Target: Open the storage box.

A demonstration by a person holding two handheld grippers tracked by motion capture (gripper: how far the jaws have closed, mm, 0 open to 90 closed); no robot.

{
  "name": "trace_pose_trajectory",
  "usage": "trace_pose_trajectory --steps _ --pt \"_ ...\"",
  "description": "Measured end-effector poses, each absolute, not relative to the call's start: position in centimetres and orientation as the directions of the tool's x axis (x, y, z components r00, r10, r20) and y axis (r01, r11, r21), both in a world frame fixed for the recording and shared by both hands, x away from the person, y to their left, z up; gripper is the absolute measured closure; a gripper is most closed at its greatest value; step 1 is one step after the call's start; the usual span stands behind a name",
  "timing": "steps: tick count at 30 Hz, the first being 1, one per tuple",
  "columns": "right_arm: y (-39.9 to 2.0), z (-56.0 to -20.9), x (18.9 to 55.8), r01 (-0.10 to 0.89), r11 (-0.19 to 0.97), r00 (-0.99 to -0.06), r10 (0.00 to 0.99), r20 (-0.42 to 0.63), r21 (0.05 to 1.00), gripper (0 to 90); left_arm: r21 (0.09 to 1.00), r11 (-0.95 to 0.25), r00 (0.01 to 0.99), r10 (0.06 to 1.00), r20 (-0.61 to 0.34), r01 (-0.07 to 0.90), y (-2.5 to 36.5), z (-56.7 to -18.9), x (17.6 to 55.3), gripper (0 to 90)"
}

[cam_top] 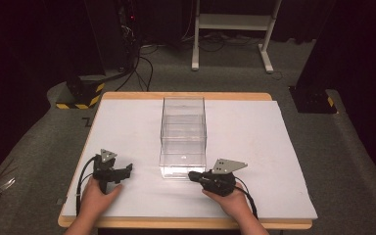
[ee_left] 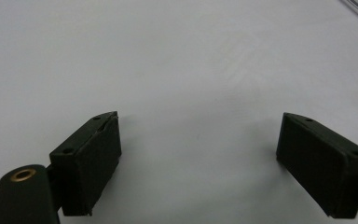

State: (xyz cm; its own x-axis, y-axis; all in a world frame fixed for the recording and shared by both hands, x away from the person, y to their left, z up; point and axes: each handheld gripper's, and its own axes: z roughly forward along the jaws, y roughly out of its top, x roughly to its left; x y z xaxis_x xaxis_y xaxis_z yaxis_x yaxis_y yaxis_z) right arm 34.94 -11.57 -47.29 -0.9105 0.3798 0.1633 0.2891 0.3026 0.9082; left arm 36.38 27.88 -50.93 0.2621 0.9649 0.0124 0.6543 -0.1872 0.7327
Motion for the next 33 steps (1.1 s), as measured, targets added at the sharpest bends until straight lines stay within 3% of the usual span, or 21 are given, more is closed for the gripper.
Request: trace_pose_trajectory --steps 33 --pt "-12.6 -47.8 32.8 0.271 0.316 -0.924 0.349 0.154 0.909 83.6 0.733 -0.186 0.261 0.965 0.012 0.654 27.9 -50.9 36.4 14.0"
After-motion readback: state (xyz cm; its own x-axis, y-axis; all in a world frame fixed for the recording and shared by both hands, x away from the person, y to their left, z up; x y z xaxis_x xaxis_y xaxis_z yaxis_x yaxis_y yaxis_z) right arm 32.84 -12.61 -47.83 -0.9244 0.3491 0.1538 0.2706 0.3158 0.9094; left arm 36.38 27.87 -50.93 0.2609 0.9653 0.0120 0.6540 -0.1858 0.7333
